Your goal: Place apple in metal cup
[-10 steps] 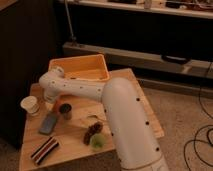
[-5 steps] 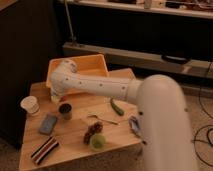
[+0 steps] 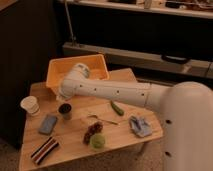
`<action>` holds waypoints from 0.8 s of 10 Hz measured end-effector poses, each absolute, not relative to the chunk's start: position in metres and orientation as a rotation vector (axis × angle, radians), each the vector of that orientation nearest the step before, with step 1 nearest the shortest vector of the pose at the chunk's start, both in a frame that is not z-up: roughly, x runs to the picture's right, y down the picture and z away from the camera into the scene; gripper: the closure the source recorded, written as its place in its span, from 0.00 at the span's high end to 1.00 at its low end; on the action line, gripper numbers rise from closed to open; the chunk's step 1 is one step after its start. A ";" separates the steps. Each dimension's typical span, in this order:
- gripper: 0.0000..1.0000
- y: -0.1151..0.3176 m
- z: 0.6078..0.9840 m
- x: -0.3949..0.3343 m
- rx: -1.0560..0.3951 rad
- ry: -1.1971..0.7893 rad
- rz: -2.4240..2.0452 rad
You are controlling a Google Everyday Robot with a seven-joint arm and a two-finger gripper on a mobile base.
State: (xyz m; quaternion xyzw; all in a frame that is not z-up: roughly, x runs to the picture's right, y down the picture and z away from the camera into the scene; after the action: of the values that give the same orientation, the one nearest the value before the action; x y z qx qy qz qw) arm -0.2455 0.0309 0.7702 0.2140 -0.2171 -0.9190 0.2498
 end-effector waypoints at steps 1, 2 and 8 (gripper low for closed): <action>0.00 0.035 0.768 -0.258 0.592 -0.609 -2.520; 0.00 0.043 0.766 -0.267 0.595 -0.655 -2.529; 0.00 0.072 0.770 -0.263 0.493 -0.902 -2.498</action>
State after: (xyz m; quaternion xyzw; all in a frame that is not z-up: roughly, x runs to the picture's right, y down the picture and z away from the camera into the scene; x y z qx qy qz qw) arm -0.2627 0.0724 0.7701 0.1780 -0.3257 -0.9025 0.2183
